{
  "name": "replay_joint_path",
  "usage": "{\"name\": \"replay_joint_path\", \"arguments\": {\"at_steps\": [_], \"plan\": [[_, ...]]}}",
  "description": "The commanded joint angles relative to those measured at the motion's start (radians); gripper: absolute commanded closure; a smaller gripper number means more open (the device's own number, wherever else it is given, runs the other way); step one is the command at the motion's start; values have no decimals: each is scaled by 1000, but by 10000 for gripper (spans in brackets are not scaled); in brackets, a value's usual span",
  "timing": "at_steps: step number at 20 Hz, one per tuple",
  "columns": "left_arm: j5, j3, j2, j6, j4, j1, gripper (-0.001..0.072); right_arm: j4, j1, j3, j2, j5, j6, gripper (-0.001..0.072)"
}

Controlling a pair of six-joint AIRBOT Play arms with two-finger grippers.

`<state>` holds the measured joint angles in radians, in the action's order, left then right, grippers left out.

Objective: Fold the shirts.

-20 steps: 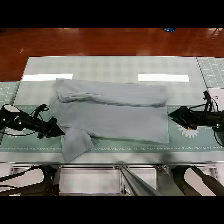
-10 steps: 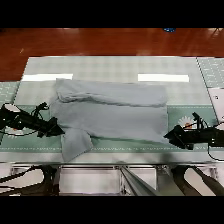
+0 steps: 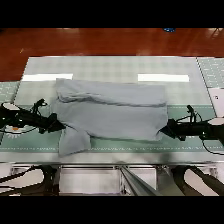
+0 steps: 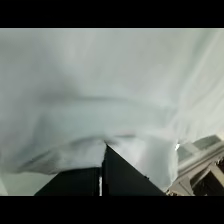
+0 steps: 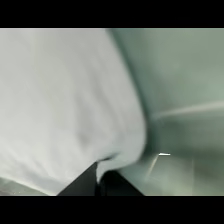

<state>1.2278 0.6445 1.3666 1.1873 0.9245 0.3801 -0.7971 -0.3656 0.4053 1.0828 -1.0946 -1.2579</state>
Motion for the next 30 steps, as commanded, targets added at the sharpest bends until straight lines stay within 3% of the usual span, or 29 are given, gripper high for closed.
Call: {"name": "replay_joint_path", "arguments": {"at_steps": [1,6,17,23,24,25,26,28,30], "plan": [[62,77,-2,-2,-36,0,689,32,41,121,29,-45,43,691],[42,308,27,4,-202,-6,690,26,34,349,61,-80,-24,691],[112,994,507,232,-207,-156,690,85,82,665,414,5,-20,691],[108,1163,631,264,-207,-157,690,116,82,789,548,16,-20,690],[111,1163,645,255,-207,-163,671,138,82,789,568,37,-20,677],[127,1163,662,254,-207,-172,475,157,82,789,586,62,-19,514],[154,1163,675,253,-206,-180,197,168,82,789,597,84,-19,312],[174,1171,674,251,-168,-169,199,166,73,795,598,63,-5,299],[234,1209,649,290,-67,-126,199,132,24,830,594,-64,-11,300]]}}
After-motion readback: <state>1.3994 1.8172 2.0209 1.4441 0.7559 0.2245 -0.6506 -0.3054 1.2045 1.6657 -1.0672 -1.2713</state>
